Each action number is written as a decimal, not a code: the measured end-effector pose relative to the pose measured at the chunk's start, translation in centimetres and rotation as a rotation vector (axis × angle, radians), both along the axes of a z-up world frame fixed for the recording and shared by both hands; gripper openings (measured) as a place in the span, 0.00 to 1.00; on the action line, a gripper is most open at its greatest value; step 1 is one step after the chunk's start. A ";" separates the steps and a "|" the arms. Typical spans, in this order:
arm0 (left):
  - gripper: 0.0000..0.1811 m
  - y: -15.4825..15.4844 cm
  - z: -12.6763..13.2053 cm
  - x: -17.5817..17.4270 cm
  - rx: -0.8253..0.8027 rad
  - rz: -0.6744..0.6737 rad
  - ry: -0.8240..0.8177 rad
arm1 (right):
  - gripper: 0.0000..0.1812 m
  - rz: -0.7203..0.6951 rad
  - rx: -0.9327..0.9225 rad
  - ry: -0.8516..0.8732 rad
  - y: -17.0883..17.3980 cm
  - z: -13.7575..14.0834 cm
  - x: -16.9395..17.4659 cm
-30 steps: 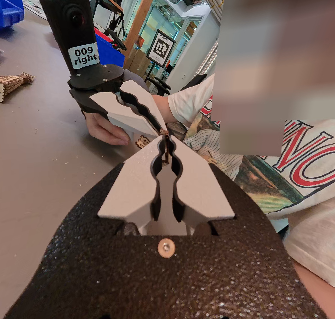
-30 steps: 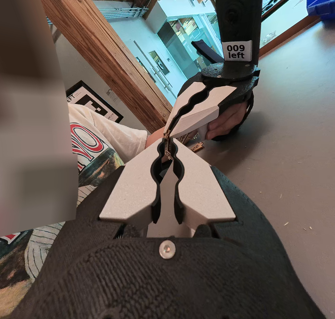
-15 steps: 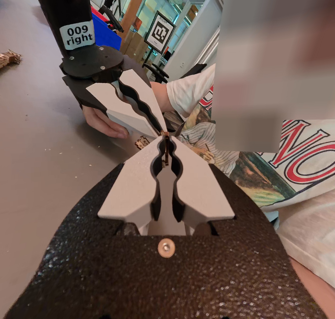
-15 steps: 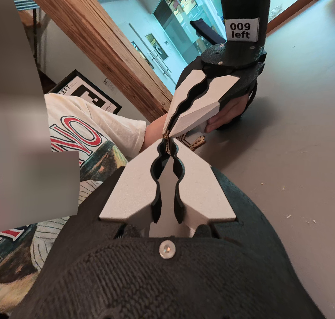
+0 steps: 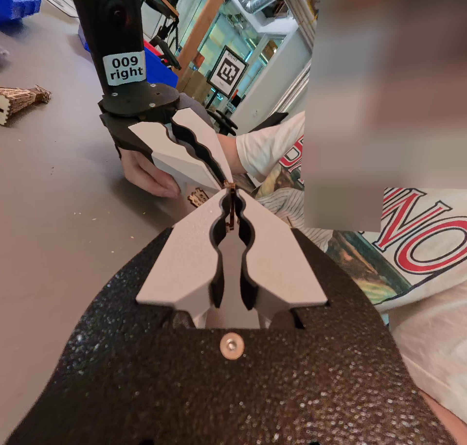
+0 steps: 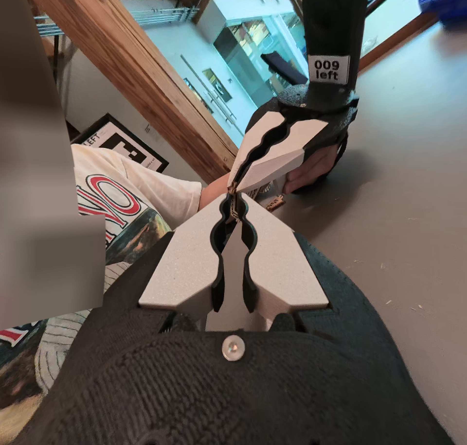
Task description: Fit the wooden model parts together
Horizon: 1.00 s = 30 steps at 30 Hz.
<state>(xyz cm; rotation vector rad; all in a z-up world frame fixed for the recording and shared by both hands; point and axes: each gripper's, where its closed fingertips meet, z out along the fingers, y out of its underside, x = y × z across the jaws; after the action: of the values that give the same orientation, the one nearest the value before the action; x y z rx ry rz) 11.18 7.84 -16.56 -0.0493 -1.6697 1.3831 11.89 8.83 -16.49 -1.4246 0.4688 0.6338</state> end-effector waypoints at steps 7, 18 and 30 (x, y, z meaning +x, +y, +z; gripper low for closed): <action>0.00 -0.3 0.3 0.5 -0.013 0.037 0.015 | 0.01 -0.041 0.017 -0.025 -0.3 0.3 0.5; 0.00 -0.5 0.7 0.4 -0.026 0.039 0.038 | 0.02 -0.042 0.041 -0.034 -0.6 0.7 0.4; 0.00 -0.6 1.1 0.7 -0.037 0.056 0.060 | 0.01 -0.070 0.042 -0.072 -0.8 0.9 0.7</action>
<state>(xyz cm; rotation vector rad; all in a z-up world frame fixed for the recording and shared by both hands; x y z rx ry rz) 11.85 7.19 -15.50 0.0177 -1.6068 1.4433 12.60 8.00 -15.58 -1.3808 0.4443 0.5307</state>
